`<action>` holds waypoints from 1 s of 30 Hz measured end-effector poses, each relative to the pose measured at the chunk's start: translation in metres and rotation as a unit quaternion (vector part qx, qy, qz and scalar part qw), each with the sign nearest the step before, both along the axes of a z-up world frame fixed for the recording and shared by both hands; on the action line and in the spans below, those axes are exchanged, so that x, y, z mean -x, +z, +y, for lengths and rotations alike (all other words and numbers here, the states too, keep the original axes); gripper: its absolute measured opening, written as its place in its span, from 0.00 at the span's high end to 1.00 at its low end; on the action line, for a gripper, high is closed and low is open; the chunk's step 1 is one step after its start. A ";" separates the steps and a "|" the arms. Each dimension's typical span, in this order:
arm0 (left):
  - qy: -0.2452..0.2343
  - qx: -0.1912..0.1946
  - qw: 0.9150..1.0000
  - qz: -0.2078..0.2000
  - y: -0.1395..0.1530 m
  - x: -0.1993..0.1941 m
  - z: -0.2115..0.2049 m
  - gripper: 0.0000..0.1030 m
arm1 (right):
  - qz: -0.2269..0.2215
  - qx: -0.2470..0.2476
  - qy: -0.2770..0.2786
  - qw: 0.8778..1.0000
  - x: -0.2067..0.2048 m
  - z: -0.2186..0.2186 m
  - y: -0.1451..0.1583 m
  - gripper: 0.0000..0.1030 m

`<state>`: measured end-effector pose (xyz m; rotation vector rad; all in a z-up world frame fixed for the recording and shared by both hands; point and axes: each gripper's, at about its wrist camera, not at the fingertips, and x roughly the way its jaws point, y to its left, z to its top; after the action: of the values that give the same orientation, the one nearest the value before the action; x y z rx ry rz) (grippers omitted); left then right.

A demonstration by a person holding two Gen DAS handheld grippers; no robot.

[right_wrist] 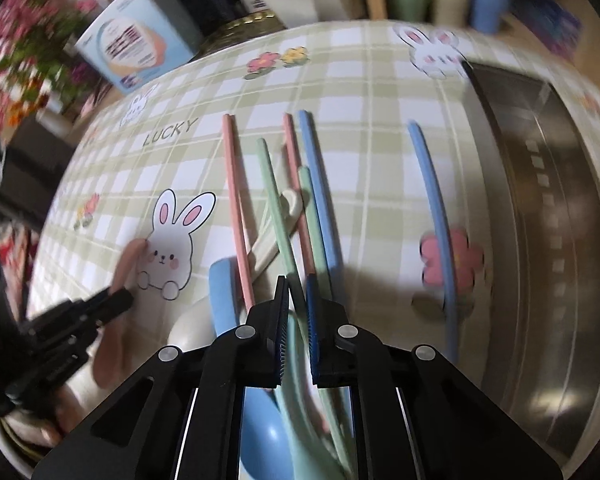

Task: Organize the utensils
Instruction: 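Lower the right tool onto a green chopstick and close on it, then carry the green chopstick into the steel caddy and open the right tool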

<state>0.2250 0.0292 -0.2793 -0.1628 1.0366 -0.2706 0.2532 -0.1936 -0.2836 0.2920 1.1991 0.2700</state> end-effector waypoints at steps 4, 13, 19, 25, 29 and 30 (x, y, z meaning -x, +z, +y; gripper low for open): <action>0.000 0.001 1.000 0.000 0.000 0.000 0.000 0.87 | 0.012 -0.018 -0.006 1.000 0.005 0.005 -0.004 0.92; -0.005 0.001 1.000 0.000 0.001 0.004 0.001 0.86 | 0.003 0.016 0.020 1.000 -0.003 0.025 -0.006 0.92; -0.007 -0.001 1.000 -0.003 0.000 0.005 0.000 0.86 | -0.001 0.009 0.012 1.000 -0.011 0.025 -0.008 0.92; -0.009 0.001 1.000 -0.003 0.000 0.005 0.001 0.86 | -0.010 0.002 0.010 1.000 -0.011 0.025 -0.009 0.92; -0.014 0.006 1.000 0.001 0.000 0.003 0.003 0.86 | -0.033 -0.009 -0.001 0.999 0.000 0.020 -0.004 0.94; -0.014 0.011 1.000 0.004 0.000 0.002 0.005 0.86 | -0.038 -0.018 -0.006 0.999 0.003 0.017 -0.002 0.94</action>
<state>0.2226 0.0339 -0.2790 -0.1687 1.0448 -0.3066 0.2507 -0.1762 -0.2857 0.3179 1.1189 0.2911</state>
